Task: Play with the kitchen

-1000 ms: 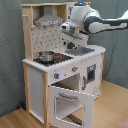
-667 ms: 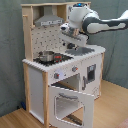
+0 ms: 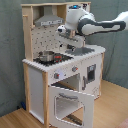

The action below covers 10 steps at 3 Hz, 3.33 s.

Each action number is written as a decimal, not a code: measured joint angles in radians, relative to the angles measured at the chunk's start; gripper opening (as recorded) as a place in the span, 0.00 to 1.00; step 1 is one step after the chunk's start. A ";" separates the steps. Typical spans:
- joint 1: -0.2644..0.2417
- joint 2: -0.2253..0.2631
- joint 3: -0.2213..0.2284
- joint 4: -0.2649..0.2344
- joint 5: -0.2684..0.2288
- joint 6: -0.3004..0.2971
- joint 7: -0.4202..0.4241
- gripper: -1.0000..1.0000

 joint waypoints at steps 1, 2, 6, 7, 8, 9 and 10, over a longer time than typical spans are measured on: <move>-0.071 -0.039 0.050 0.045 0.029 -0.010 -0.031 1.00; -0.147 -0.087 0.101 0.107 0.061 -0.028 -0.061 1.00; -0.444 -0.286 0.277 0.442 0.164 -0.176 -0.159 1.00; -0.504 -0.318 0.316 0.514 0.172 -0.218 -0.175 1.00; -0.564 -0.340 0.365 0.578 0.172 -0.259 -0.193 1.00; -0.621 -0.352 0.438 0.602 0.172 -0.288 -0.212 1.00; -0.654 -0.417 0.478 0.602 0.204 -0.289 -0.190 1.00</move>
